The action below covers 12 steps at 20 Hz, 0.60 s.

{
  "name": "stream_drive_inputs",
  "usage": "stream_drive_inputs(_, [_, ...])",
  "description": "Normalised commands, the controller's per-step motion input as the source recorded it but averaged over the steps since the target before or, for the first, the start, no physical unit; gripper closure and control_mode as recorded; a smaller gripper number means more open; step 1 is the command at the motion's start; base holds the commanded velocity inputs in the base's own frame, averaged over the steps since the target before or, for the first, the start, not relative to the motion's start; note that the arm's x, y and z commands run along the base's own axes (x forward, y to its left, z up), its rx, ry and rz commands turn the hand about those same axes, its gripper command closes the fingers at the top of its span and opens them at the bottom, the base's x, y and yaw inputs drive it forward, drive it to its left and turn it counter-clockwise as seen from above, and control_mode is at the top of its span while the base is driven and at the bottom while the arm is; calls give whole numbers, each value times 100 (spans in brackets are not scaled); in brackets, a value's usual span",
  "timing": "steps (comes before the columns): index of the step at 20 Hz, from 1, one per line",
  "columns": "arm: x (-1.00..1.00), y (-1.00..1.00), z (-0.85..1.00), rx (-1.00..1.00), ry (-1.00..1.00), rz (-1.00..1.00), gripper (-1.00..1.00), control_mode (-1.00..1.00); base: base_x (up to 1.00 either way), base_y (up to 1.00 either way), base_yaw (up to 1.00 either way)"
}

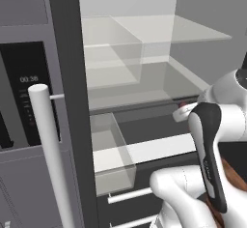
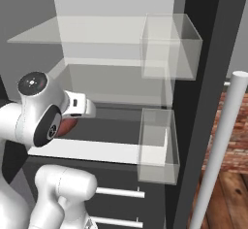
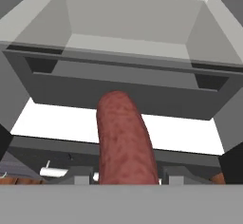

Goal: Retrieve the sausage and cheese from the fridge and place them on the cutting board on the counter.

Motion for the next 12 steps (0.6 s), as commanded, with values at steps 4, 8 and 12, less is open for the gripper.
stream_drive_inputs(4, [0, 0, 0, 0, 0, 0, 100, -100, 0, 0, 0])
stream_drive_inputs(8, [0, 0, 0, 0, 0, 0, 100, -100, 0, 0, 0])
stream_drive_inputs(12, [0, 0, 0, 0, 0, 0, 100, -100, 0, 0, 0])
